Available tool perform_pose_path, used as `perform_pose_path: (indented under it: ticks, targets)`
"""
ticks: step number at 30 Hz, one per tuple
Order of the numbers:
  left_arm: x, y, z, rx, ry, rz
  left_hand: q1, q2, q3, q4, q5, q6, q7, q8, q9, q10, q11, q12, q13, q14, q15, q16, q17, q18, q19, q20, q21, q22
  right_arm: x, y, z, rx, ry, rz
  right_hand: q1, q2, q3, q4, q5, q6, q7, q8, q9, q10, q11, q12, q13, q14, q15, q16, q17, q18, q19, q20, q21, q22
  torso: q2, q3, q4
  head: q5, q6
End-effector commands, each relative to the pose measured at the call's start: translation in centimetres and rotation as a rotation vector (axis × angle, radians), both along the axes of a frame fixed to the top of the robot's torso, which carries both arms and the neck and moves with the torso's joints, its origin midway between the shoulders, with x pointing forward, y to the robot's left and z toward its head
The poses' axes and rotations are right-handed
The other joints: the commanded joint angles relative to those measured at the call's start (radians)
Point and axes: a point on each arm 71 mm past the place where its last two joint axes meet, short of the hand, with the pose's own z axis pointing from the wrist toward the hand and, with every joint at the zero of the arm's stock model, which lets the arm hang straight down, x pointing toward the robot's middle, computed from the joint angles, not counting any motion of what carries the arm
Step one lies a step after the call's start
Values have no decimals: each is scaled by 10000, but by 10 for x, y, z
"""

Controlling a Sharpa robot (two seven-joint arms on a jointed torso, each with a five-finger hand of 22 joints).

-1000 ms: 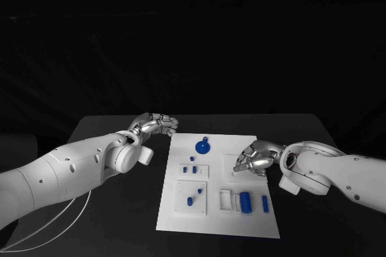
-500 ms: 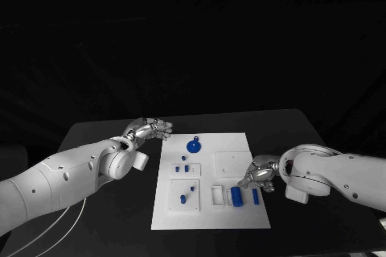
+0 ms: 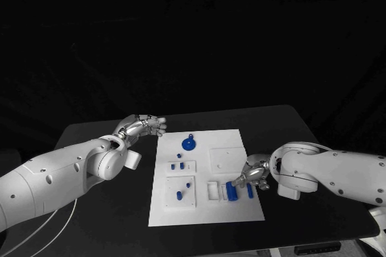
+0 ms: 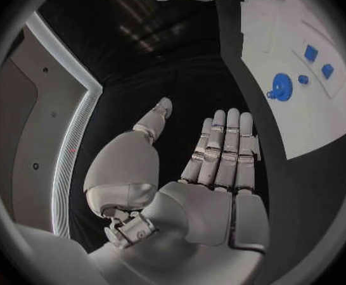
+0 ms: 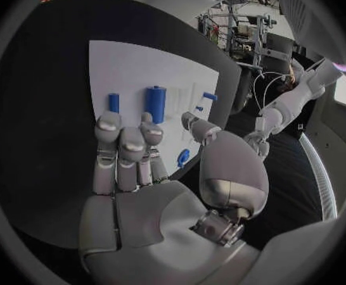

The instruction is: Assemble the parts on the task board

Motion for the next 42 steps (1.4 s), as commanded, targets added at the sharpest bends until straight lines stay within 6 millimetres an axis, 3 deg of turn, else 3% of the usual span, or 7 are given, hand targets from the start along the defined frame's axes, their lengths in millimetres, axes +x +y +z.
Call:
perform_pose_path:
  ticks: [1, 14, 23, 32, 36, 42]
  targets:
    - [-1, -3, 2, -194, -81, -179, -121, -7, 16, 94, -37, -98, 35, -17, -13, -71, 13, -17, -22, -64, 20, -55, 0, 49, -93, 0, -50, 19, 0, 2, -4, -556, -316, 181, -174, -93, 9, 119, 15, -77, 39, -78, 18, -283, 160, 56, 20, -29, 28, 6, 24, 448, -15, -70, 72, 184, -1, -4, -7, -48, -52]
    - [-4, -4, 3, -254, -76, -264, -387, -200, 196, 418, -35, -239, 49, -23, -44, -229, 49, -8, -131, -249, 162, -235, 25, 87, -297, 137, -214, 90, -9, 16, -29, -976, -89, 543, -338, -225, 11, 295, 16, -136, 59, -131, 46, -307, 179, 55, 40, -23, 47, -22, 71, 448, -42, -84, 101, 178, 13, -7, -26, -78, -133]
    - [-5, -4, 3, -333, -39, -278, -427, -169, 250, 493, -35, -281, 128, -25, -53, -238, 88, 7, -154, -221, 160, -234, 54, 101, -325, 146, -238, 125, -4, 17, -31, -1141, -344, 521, -335, -211, 26, 310, 17, -139, 61, -139, 52, -306, 181, 58, 45, -18, 50, -26, 82, 448, -48, -85, 110, 179, 20, -11, -20, 10, -156]
    - [-5, -4, 3, -349, -7, -306, -427, -133, 266, 504, -35, -280, 135, -17, -53, -227, 96, 17, -157, -212, 158, -233, 64, 104, -329, 147, -244, 138, -2, 19, -35, -1285, -381, 504, -264, 78, 167, 368, 18, -50, 44, -116, 104, -280, 168, 76, 61, 8, 44, -43, 129, 448, -58, -79, 162, 181, 21, -22, -23, 42, -186]
    - [-5, -3, 3, -343, -1, -297, -425, -126, 268, 504, -35, -280, 136, -15, -53, -225, 98, 19, -158, -211, 158, -233, 66, 105, -330, 147, -245, 140, -2, 22, -35, -1249, -377, 574, -33, 285, 325, 215, 17, 40, 21, -85, 139, -249, 147, 89, 67, 24, 27, -45, 159, 448, -66, -79, 202, 187, 21, -26, -31, 24, -196]
    - [-5, -3, 3, -343, 10, -304, -419, -113, 273, 502, -35, -281, 137, -12, -52, -222, 102, 22, -160, -208, 157, -234, 70, 106, -332, 147, -247, 146, -2, 24, -36, -1267, -397, 563, 115, 411, 420, -16, 16, 170, -5, -55, 179, -200, 125, 92, 65, 44, 11, -47, 210, 447, -81, -40, 272, 194, 17, -28, -32, 42, -204]
